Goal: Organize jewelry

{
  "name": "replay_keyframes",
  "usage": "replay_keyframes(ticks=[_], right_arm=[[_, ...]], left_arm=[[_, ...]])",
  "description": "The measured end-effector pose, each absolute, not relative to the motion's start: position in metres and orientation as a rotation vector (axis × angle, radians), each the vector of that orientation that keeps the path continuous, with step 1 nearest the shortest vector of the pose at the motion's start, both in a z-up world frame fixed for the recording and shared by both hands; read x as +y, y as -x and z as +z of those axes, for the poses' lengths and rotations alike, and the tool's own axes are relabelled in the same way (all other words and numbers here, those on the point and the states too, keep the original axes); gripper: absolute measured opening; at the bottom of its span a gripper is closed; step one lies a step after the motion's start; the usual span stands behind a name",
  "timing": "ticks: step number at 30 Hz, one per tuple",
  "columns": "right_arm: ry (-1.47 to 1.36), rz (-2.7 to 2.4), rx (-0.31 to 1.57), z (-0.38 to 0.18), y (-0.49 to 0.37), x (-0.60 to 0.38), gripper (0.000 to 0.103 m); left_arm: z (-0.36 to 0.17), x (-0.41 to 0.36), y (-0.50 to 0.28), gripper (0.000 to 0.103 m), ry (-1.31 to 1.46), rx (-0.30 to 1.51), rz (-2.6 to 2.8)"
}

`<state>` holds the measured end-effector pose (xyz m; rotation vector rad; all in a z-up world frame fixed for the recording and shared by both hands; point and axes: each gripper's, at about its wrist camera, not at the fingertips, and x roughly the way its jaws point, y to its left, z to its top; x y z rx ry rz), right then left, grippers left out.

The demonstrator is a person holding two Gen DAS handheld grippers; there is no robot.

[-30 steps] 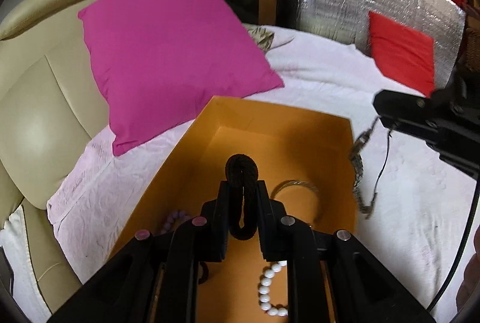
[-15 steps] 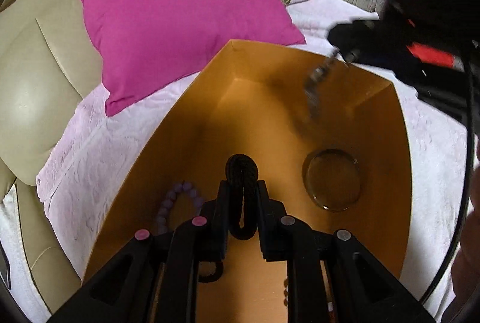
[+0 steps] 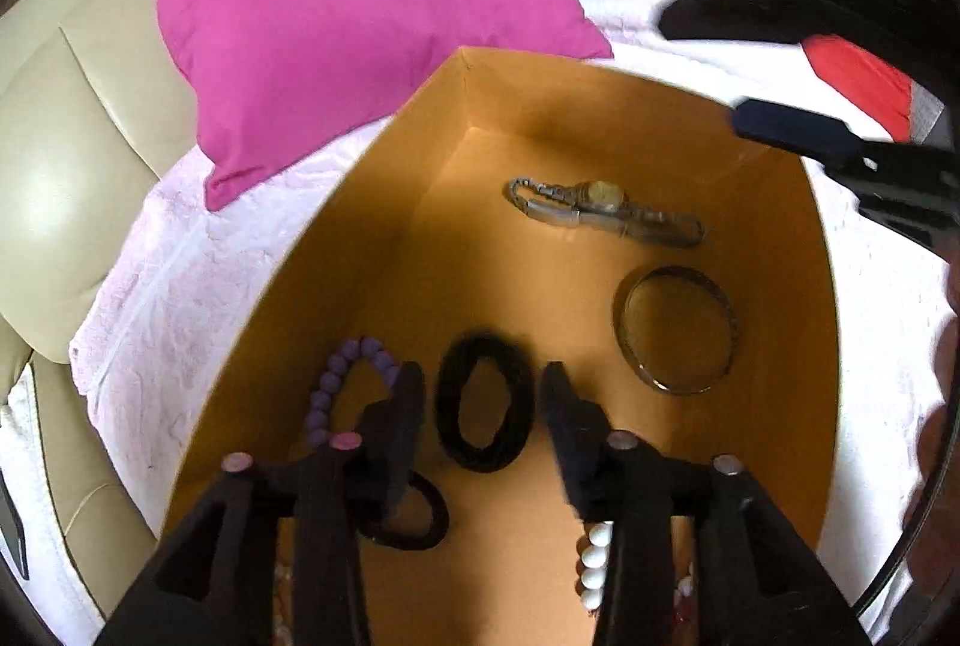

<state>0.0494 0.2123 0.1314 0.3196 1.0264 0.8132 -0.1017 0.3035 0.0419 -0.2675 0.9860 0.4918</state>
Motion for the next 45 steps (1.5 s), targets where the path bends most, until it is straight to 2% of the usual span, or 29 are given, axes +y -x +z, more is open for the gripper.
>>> replay_keyframes(ticks=[2,4,7,11,15,26,29,31,45], right_arm=[[-0.294,0.815,1.002,0.142,-0.044,0.200,0.053],[-0.256,0.814,0.970,0.152,-0.032,0.181,0.053],[-0.206,0.804,0.935,0.167,-0.014,0.152,0.053],[-0.082,0.793,0.860,0.192,0.025,0.108,0.053],[0.006,0.803,0.795,0.214,0.067,0.071,0.057],[0.080,0.870,0.643,0.250,0.204,0.026,0.058],[0.100,0.875,0.623,0.254,0.231,0.023,0.058],[0.105,0.875,0.603,0.257,0.246,0.020,0.058],[0.070,0.860,0.565,0.267,0.284,0.001,0.058]], left_arm=[[0.055,0.298,0.108,0.051,0.237,0.939,0.508],[0.071,0.290,0.117,0.063,0.206,0.883,0.527],[0.099,0.278,0.138,0.075,0.175,0.769,0.557],[0.133,0.270,0.171,0.080,0.133,0.672,0.604],[0.164,0.258,0.225,0.091,0.128,0.574,0.638],[0.235,0.228,0.328,0.092,0.032,0.434,0.764],[0.248,0.218,0.343,0.097,0.028,0.422,0.764],[0.258,0.210,0.356,0.100,0.032,0.402,0.766],[0.276,0.188,0.389,0.101,0.065,0.383,0.838]])
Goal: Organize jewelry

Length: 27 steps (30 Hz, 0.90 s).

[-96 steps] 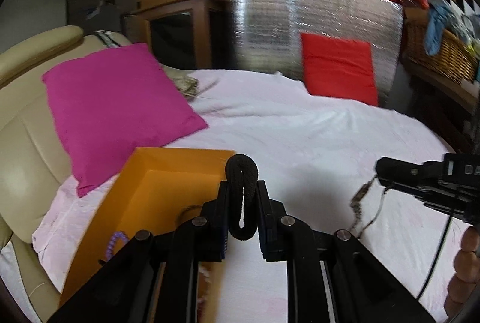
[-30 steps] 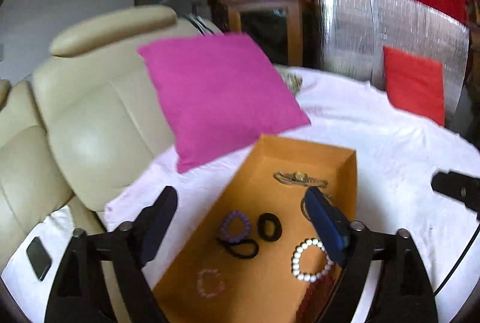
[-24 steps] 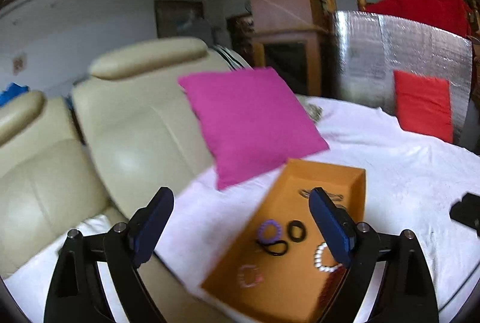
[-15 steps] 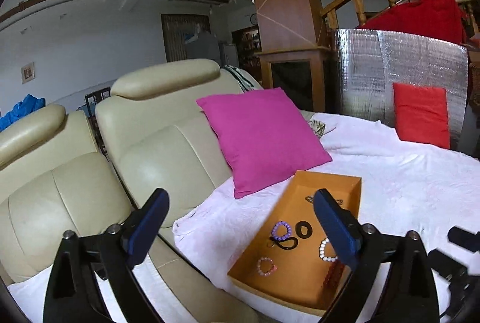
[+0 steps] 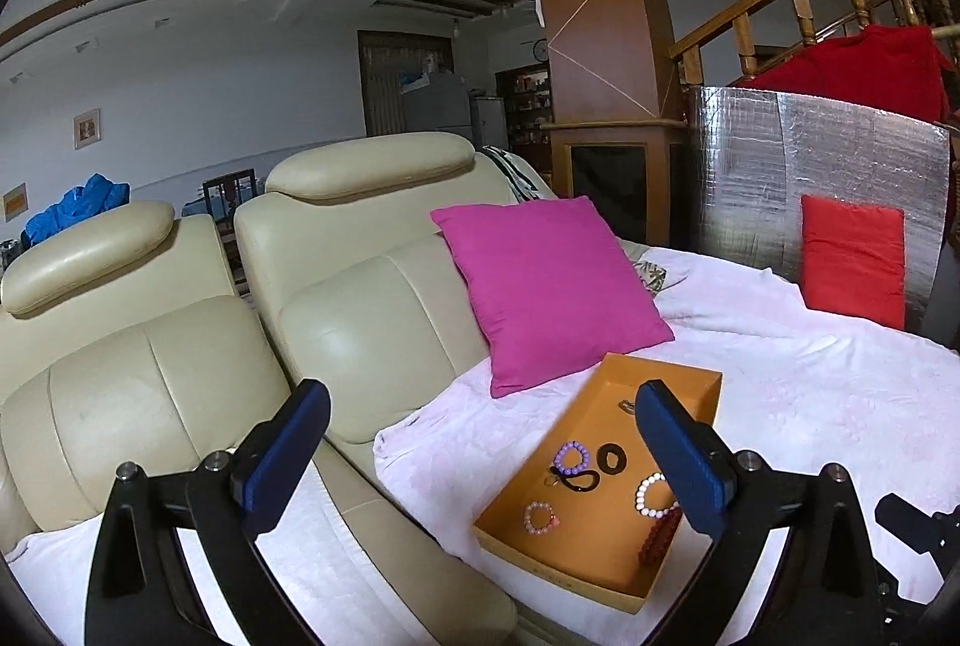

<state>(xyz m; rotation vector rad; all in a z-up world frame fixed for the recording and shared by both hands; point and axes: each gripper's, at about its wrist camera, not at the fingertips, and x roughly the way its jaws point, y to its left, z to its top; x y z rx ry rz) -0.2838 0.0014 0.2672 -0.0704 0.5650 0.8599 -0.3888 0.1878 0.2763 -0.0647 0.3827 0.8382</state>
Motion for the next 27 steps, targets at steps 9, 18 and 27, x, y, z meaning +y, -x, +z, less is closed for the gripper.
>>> replay_keyframes(ticks=[9,18,27], right_arm=[[0.053,0.849,0.551,0.273,0.285,-0.005,0.058],[0.045,0.839,0.537,0.276,0.286,-0.004,0.058],[0.052,0.800,0.533,0.280,0.286,0.003,0.058]], left_arm=[[0.279,0.183,0.393,0.101,0.062,0.387,0.837],[0.277,0.180,0.390,0.101,0.023,0.426,0.808],[0.278,0.187,0.399,0.101,0.059,0.411,0.795]])
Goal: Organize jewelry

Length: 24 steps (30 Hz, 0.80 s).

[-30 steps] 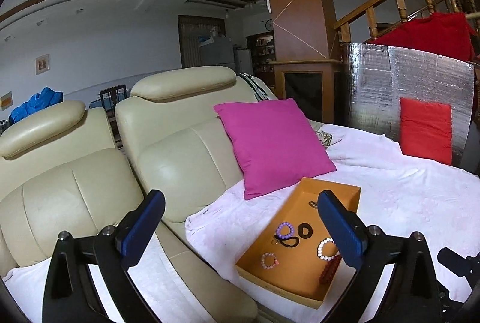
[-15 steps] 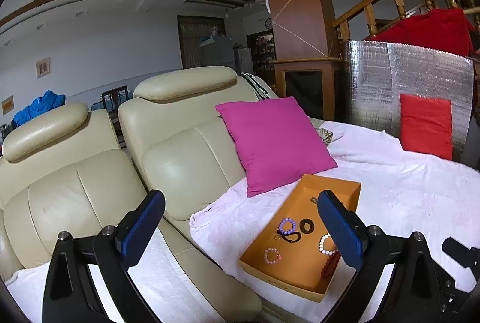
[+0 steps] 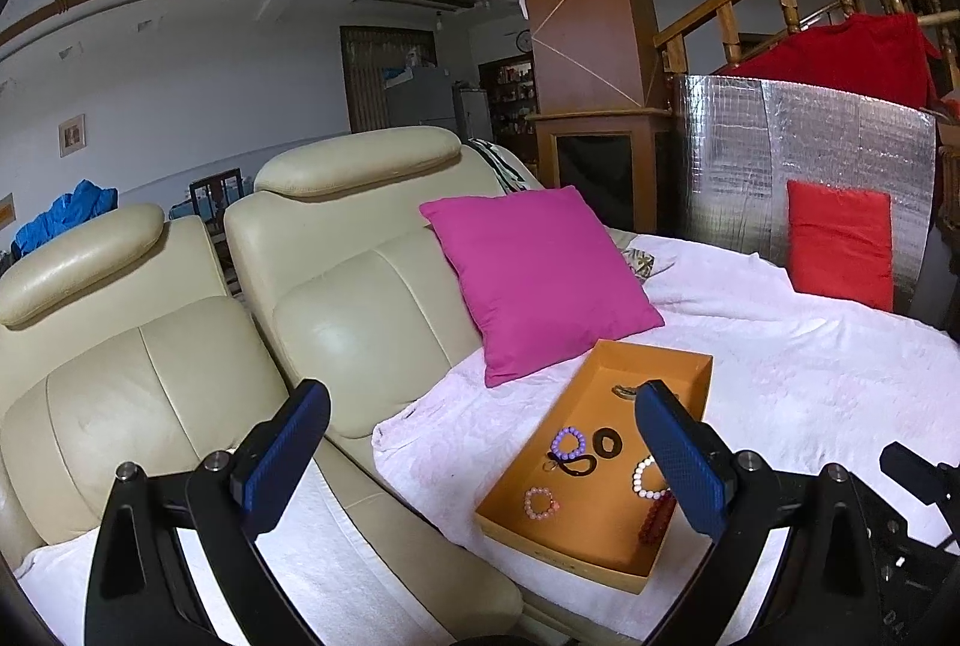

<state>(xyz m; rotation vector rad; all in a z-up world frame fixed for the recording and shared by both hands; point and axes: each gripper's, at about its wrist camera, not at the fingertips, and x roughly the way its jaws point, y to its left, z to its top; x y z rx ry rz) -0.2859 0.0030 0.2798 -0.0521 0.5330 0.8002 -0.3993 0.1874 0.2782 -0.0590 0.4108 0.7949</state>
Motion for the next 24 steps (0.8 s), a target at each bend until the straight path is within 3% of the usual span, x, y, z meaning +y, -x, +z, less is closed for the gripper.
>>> replay_keyframes(ticks=[9,24], right_arm=[[0.055,0.747,0.547,0.282,0.285,0.015,0.063],[0.062,0.710,0.572,0.281,0.279,0.029,0.063]], left_arm=[[0.276,0.199,0.405,0.101,0.075,0.412,0.786],[0.265,0.221,0.409,0.101,0.123,0.417,0.774]])
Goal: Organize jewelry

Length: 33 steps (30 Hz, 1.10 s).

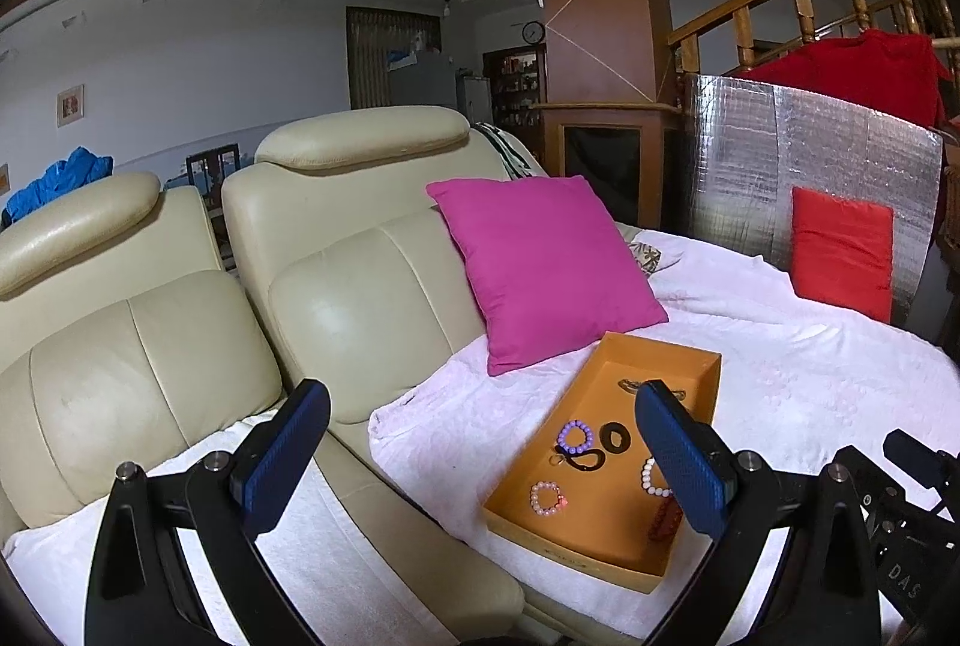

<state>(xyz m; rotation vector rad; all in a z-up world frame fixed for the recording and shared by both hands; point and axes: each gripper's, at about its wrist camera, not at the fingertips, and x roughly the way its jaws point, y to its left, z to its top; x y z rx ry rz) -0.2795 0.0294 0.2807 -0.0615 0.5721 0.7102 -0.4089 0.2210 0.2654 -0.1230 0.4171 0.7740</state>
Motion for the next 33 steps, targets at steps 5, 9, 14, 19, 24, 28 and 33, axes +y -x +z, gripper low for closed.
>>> replay_keyframes(ticks=[5,9,14,19,24,28,33], right_arm=[[0.085,0.699,0.572,0.281,0.278,0.038,0.063],[0.103,0.694,0.569,0.280,0.276,0.047,0.063],[0.114,0.698,0.575,0.276,0.273,0.058,0.063],[0.129,0.701,0.575,0.272,0.266,0.067,0.063],[0.127,0.709,0.592,0.268,0.255,0.075,0.063],[0.124,0.717,0.601,0.265,0.247,0.078,0.063],[0.095,0.692,0.596,0.263,0.230,0.055,0.063]], left_arm=[[0.263,0.229,0.411,0.101,0.143,0.409,0.768],[0.260,0.235,0.412,0.101,0.154,0.407,0.770],[0.254,0.243,0.407,0.101,0.153,0.425,0.777],[0.248,0.250,0.400,0.101,0.155,0.445,0.788],[0.245,0.254,0.392,0.101,0.155,0.460,0.797],[0.244,0.252,0.385,0.101,0.143,0.468,0.804],[0.242,0.226,0.360,0.101,0.099,0.456,0.749]])
